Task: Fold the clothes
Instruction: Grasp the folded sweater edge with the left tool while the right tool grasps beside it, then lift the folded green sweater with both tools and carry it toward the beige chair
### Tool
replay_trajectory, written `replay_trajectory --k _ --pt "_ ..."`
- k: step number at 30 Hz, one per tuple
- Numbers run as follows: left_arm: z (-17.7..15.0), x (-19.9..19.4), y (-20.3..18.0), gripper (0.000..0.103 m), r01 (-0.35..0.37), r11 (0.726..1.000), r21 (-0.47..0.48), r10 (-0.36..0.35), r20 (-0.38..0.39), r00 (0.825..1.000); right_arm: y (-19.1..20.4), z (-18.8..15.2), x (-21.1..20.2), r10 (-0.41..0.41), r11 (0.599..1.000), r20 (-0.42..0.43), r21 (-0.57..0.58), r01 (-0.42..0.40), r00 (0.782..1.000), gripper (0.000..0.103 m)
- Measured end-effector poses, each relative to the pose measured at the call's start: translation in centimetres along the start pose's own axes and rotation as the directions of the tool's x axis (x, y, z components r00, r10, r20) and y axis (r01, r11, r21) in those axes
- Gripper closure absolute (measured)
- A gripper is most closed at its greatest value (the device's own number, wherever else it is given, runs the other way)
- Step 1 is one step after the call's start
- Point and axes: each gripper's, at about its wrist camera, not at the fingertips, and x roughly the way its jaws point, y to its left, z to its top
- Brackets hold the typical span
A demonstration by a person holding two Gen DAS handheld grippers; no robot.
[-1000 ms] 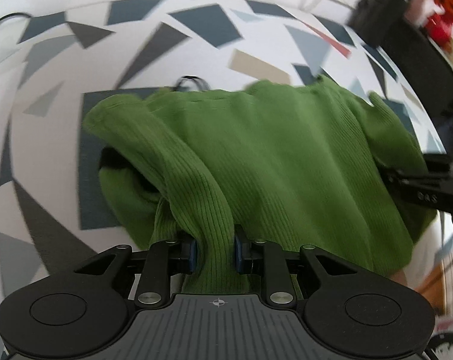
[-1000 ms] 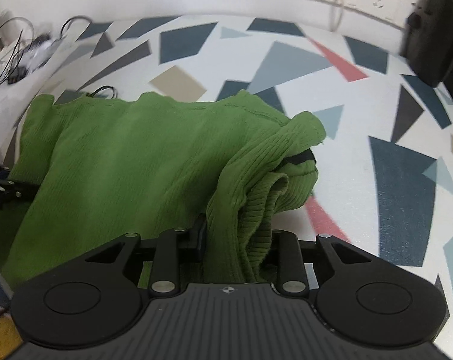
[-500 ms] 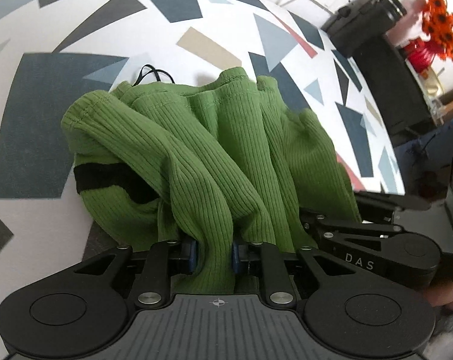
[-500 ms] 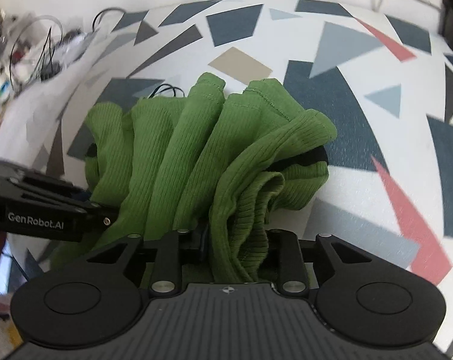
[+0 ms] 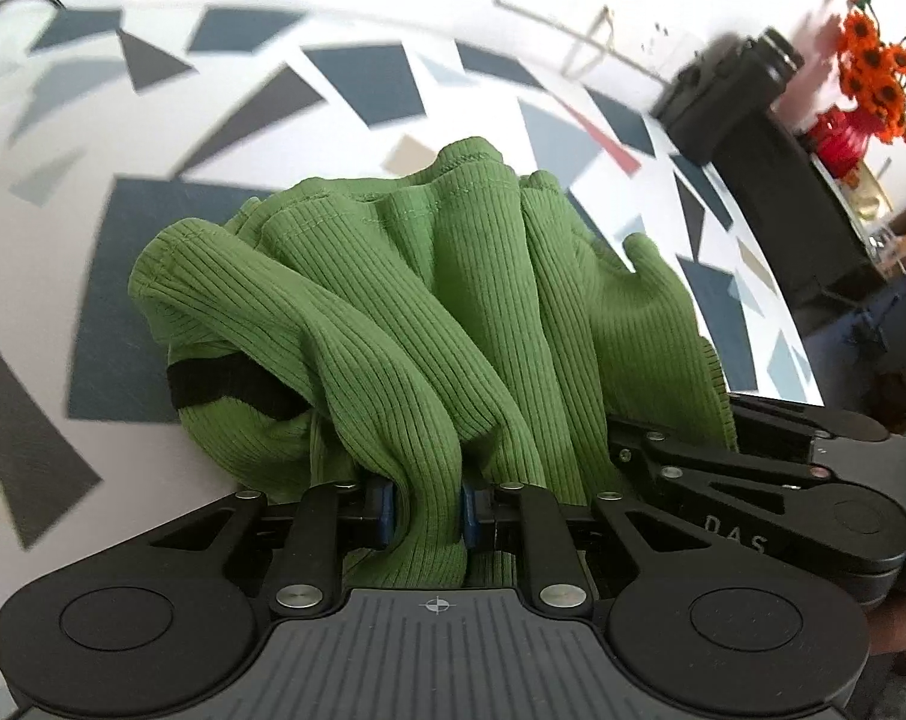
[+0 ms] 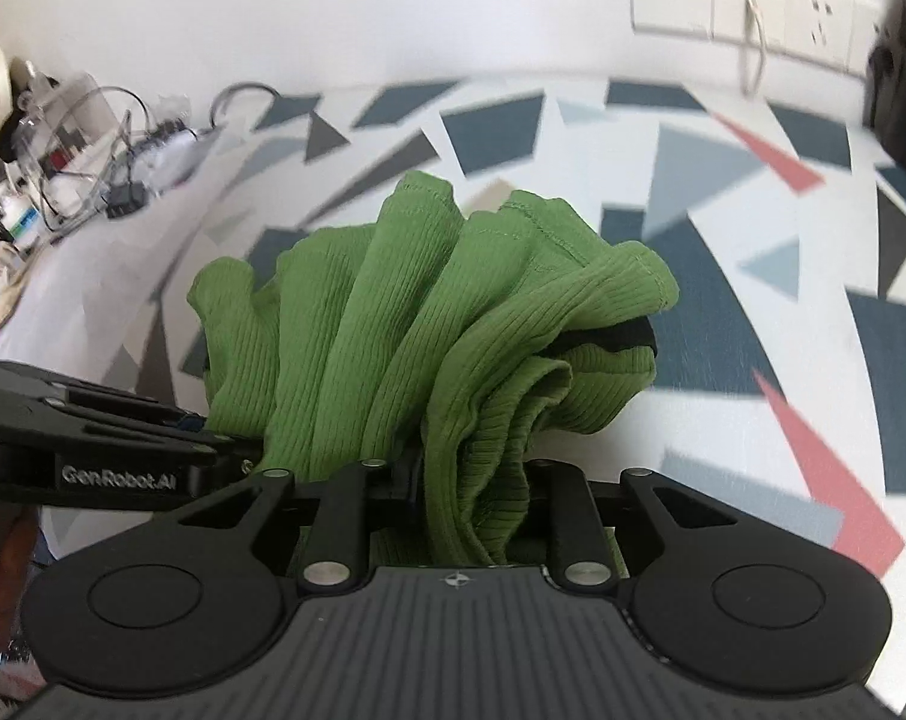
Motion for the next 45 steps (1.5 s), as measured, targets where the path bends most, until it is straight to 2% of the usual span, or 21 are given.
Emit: replay_trajectory --k 4,7,11,14,22,26,28,32,36,38,41,45 --pt "0.5 -2.7 0.5 0.087 -0.033 0.998 -0.046 0.036 0.074 0.997 1.3 1.7 -0.9 0.040 0.998 0.051 -0.048 -0.038 0.998 0.081" --pt "0.5 -4.7 0.8 0.087 -0.082 0.993 -0.088 0.093 0.137 0.986 2.6 3.1 -1.1 0.088 0.991 0.081 -0.110 -0.078 0.993 0.081" --pt "-0.3 -6.9 1.3 0.087 -0.139 0.975 -0.172 0.169 0.175 0.970 4.0 4.2 -0.7 0.163 0.970 0.075 -0.193 -0.146 0.984 0.081" --pt "-1.2 -8.8 1.2 0.087 -0.181 0.959 -0.219 0.227 0.207 0.951 5.0 4.6 -0.9 0.225 0.949 0.069 -0.243 -0.203 0.972 0.081" --pt "-4.3 -13.9 2.4 0.087 -0.280 0.901 -0.332 0.376 0.275 0.885 9.7 4.6 -1.9 0.348 0.879 0.067 -0.371 -0.300 0.935 0.081" --pt "-6.6 -16.3 4.7 0.087 -0.297 0.864 -0.407 0.422 0.264 0.867 13.6 3.9 -2.0 0.383 0.833 0.044 -0.447 -0.325 0.923 0.081" --pt "-7.9 -17.6 6.0 0.087 -0.295 0.850 -0.437 0.435 0.266 0.860 16.1 3.2 -2.3 0.386 0.795 0.040 -0.521 -0.311 0.921 0.081" --pt "-10.4 -20.7 9.9 0.087 -0.270 0.830 -0.488 0.446 0.291 0.846 20.8 2.6 -2.5 0.408 0.758 0.023 -0.566 -0.324 0.913 0.081" --pt "-12.4 -23.6 15.3 0.087 -0.247 0.831 -0.498 0.437 0.311 0.844 26.4 1.7 -2.1 0.398 0.740 0.022 -0.600 -0.306 0.917 0.081" --pt "-14.3 -26.1 19.0 0.087 -0.235 0.832 -0.503 0.430 0.316 0.846 29.9 1.0 -1.9 0.391 0.741 0.031 -0.604 -0.294 0.920 0.081" --pt "-17.5 -29.9 24.8 0.087 -0.216 0.831 -0.513 0.419 0.322 0.849 35.7 -0.4 -1.3 0.378 0.745 0.045 -0.608 -0.275 0.925 0.081" --pt "-21.7 -35.0 32.4 0.087 -0.191 0.829 -0.526 0.406 0.331 0.852 46.3 -2.8 -0.8 0.376 0.717 0.023 -0.640 -0.276 0.926 0.081"
